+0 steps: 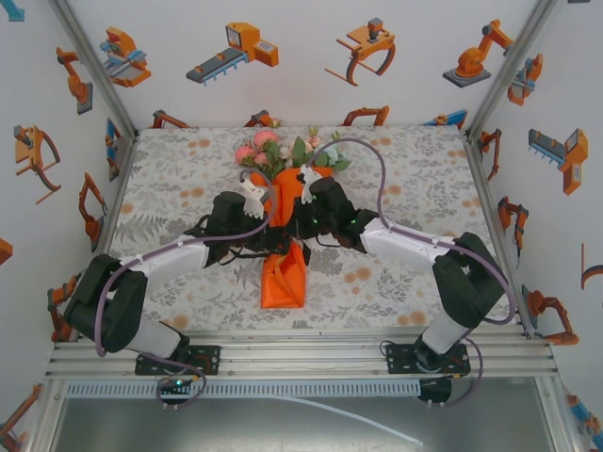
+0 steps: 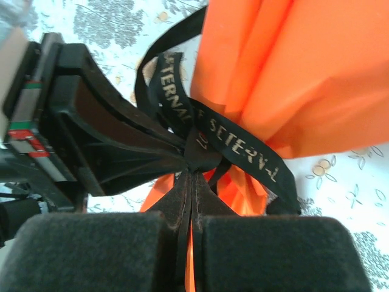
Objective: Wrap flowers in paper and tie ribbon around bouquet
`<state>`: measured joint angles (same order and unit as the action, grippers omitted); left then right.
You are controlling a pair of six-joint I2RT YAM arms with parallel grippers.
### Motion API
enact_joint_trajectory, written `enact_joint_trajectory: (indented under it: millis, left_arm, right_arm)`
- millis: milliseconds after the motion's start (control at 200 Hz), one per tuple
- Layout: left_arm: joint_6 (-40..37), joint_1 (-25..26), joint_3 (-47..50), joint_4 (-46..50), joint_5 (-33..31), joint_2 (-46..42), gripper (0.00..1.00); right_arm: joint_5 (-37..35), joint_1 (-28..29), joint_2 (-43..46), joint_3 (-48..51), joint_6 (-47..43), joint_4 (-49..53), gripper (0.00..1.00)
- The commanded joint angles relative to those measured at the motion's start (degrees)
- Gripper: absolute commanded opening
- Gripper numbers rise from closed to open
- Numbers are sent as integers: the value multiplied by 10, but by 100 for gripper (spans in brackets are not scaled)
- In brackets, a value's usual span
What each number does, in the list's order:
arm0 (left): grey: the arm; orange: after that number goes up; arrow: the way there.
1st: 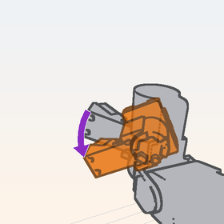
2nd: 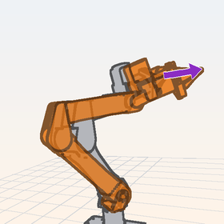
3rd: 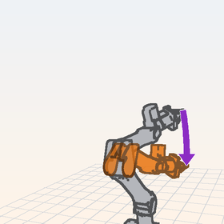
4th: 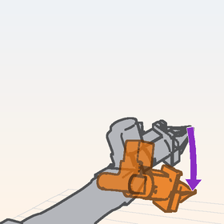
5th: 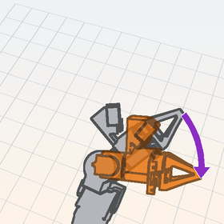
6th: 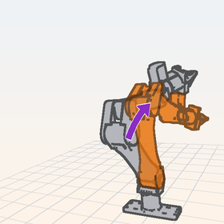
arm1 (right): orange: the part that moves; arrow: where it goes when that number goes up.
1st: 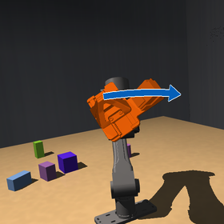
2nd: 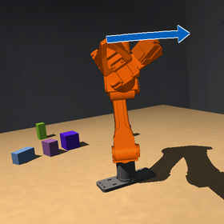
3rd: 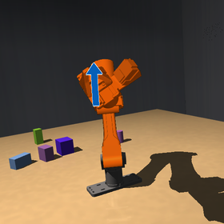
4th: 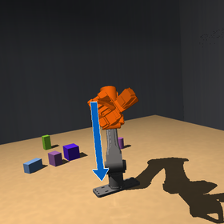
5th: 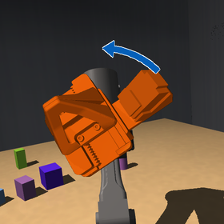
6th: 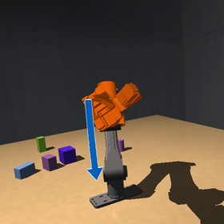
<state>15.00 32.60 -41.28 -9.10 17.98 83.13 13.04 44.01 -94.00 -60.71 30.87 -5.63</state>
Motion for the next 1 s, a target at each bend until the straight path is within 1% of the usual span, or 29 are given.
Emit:
enact_joint_trajectory:
  millis: [0,105,225,350,411,581,621,811,991]
  left_arm:
    - [13,3,-17,-11,1,9,0]
    - [24,3,-19,-21,-6,18,0]
    - [35,3,-18,-33,-12,25,0]
    - [47,2,-14,-54,-15,28,0]
    - [51,2,-12,-63,-14,26,0]
    - [56,2,-10,-73,-13,26,0]
    - [57,2,-10,-75,-13,28,0]
    - [58,2,-11,-72,-16,40,0]
    - [59,3,-14,-77,-11,51,0]
  right_arm:
    - [60,2,0,12,25,-66,0]
    - [98,2,-18,11,37,-82,3]
    - [115,4,-30,10,31,-73,6]
    - [150,5,-48,-9,16,-37,11]
    - [150,6,-48,-14,12,-22,15]
    - [130,6,-22,0,5,-37,36]
    - [129,5,-17,0,1,-38,39]
    - [110,-3,15,20,3,-44,46]
    - [87,-31,59,70,19,-77,47]
